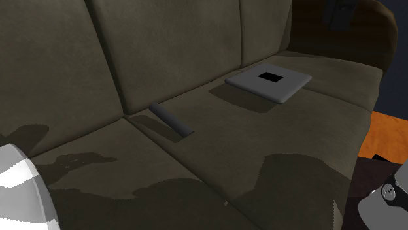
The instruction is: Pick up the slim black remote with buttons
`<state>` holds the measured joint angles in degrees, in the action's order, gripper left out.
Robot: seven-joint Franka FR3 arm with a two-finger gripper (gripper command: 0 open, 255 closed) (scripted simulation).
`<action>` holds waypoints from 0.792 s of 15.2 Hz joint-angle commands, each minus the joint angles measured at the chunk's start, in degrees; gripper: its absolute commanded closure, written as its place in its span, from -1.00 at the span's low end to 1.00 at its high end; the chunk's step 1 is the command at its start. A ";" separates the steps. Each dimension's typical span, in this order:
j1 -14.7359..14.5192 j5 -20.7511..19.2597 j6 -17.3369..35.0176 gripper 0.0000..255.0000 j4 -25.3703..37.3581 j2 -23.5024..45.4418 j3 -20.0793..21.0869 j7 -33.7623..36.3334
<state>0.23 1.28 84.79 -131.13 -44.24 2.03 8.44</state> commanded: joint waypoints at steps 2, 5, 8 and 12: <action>0.24 0.07 1.71 -1.00 -0.17 1.62 0.00 0.37; 0.92 0.23 6.70 -1.00 -0.21 6.76 -0.05 1.49; 1.59 0.38 11.38 -1.00 0.44 12.30 -0.14 2.56; 2.42 0.55 17.04 -1.00 2.36 20.14 -0.33 3.92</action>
<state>2.43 1.79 100.14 -129.29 -26.27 1.78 12.02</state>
